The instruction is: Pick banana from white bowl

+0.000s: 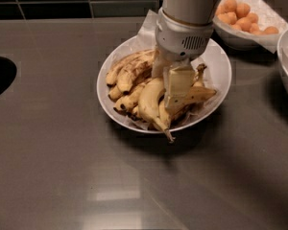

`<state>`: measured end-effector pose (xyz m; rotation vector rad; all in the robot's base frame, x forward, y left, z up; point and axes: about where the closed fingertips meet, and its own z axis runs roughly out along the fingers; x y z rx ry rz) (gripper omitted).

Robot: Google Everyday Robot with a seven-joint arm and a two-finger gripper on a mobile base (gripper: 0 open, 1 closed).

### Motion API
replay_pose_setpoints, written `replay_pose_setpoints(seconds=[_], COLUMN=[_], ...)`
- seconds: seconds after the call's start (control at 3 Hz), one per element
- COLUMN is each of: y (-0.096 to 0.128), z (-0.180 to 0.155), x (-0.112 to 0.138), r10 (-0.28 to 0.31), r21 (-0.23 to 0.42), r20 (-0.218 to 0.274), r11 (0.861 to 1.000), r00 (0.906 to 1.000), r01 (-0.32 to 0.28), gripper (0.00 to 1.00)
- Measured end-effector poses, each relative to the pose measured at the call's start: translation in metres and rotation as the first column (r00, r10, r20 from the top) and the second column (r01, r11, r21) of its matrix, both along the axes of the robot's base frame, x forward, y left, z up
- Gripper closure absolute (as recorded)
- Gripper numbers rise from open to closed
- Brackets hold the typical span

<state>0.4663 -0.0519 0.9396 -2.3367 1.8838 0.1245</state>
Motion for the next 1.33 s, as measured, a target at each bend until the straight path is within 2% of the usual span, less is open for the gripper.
replay_pose_setpoints(seconds=[1.0, 1.33], y=[0.0054, 0.0051], z=[0.0079, 0.0053], x=[0.0042, 0.0039], r10=[0.011, 0.012], r21=[0.005, 0.010], r20=[0.016, 0.006], r11=[1.000, 1.000], r00=[0.9998, 0.9999], r01=[-0.011, -0.012], gripper=[0.43, 0.55])
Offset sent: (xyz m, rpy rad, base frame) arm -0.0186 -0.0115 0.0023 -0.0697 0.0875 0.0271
